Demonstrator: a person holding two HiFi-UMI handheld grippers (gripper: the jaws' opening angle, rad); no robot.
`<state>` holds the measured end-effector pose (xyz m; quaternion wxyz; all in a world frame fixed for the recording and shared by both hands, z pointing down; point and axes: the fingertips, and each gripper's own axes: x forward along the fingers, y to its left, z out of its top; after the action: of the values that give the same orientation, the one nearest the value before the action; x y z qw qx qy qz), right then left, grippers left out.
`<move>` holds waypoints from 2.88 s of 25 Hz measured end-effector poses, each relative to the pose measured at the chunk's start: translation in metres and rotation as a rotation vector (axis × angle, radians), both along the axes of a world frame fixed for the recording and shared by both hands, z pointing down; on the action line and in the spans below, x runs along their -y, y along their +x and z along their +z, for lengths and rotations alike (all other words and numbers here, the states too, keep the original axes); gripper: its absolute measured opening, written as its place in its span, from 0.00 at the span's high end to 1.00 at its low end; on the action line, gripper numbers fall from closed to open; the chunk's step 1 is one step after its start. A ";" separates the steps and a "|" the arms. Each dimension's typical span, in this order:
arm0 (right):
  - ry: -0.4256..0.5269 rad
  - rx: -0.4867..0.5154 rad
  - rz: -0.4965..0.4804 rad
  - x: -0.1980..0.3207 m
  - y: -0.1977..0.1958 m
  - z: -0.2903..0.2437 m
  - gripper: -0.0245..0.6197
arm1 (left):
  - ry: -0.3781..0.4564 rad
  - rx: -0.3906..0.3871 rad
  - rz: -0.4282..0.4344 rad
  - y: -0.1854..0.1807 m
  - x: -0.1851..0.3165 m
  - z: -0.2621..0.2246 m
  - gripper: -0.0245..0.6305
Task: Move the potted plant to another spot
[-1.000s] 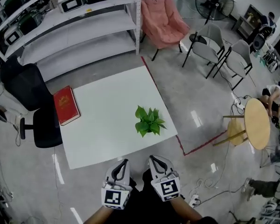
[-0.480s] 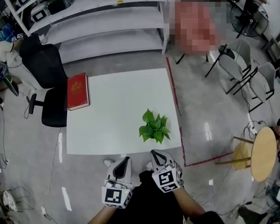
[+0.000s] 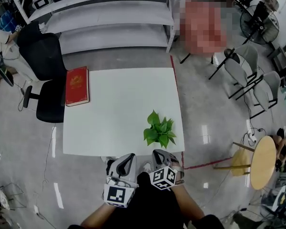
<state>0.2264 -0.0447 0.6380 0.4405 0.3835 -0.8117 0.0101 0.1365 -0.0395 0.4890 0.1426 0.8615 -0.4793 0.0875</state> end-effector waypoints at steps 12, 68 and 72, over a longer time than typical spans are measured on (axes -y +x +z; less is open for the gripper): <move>-0.059 -0.178 -0.002 0.029 0.011 0.031 0.94 | -0.006 -0.008 0.032 0.002 0.014 0.010 0.94; -0.060 -0.606 -0.125 0.059 0.042 0.087 0.86 | -0.042 -0.021 0.000 -0.005 0.037 0.026 0.94; -0.054 -0.606 -0.143 0.057 0.039 0.086 0.90 | -0.041 -0.023 -0.010 -0.008 0.035 0.024 0.94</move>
<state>0.2651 -0.1017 0.7237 0.6720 0.2991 -0.6678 -0.1144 0.1287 -0.0748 0.5130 0.1660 0.8570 -0.4801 0.0867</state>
